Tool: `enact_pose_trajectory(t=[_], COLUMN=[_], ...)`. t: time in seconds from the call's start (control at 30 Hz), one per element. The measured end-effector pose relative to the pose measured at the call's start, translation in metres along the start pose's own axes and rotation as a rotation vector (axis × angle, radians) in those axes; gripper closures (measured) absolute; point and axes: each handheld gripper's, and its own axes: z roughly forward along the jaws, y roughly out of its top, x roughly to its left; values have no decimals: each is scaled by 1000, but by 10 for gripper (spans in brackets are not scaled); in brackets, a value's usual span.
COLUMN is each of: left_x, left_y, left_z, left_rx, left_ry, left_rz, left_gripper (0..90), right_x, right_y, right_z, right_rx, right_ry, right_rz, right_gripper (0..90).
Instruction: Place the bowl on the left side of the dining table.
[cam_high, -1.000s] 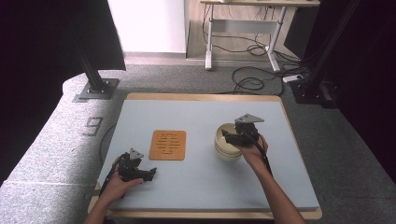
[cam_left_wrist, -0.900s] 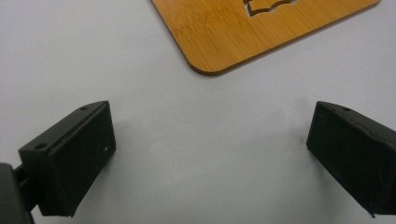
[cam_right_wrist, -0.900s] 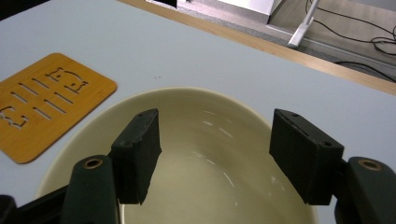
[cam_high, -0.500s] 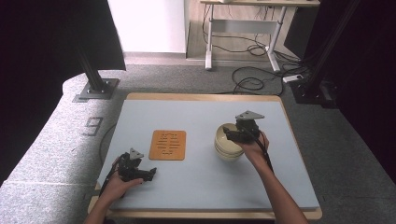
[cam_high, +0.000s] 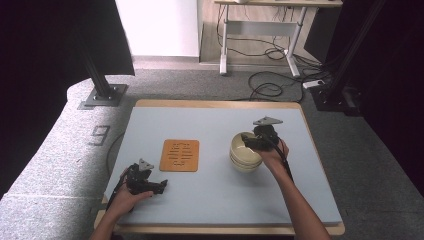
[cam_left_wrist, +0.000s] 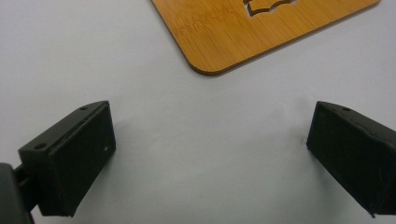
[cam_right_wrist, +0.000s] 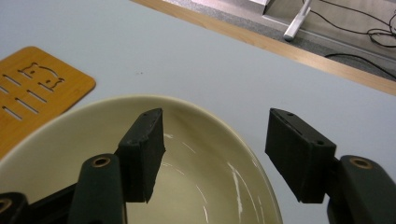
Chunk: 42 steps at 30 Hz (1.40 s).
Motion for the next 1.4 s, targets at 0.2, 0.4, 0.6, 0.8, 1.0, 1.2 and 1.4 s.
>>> enact_pose_trajectory(t=[0.2, 0.4, 0.6, 0.8, 1.0, 1.2, 1.4], left_x=[0, 0, 0, 0, 0, 0, 0], left_y=[0, 0, 0, 0, 0, 0, 0], left_z=[0, 0, 0, 0, 0, 0, 0], left_rx=[0, 1, 0, 1, 0, 1, 0], left_ry=[0, 0, 0, 0, 0, 0, 0], left_rz=[0, 0, 0, 0, 0, 0, 0], left_gripper=[15, 16, 15, 15, 15, 15, 15], right_x=[-2, -3, -8, -15, -19, -21, -22], right_y=[-4, -4, -5, -7, -6, -5, -3], right_z=[6, 7, 5, 3, -3, -8, -12], right_rx=[20, 38, 61, 83, 64, 43, 41], right_ry=[4, 13, 17, 43, 56, 71, 70], right_rz=[9, -8, -44, -61, -63, -51, -44], right_gripper=[406, 470, 568, 648, 700, 734, 769])
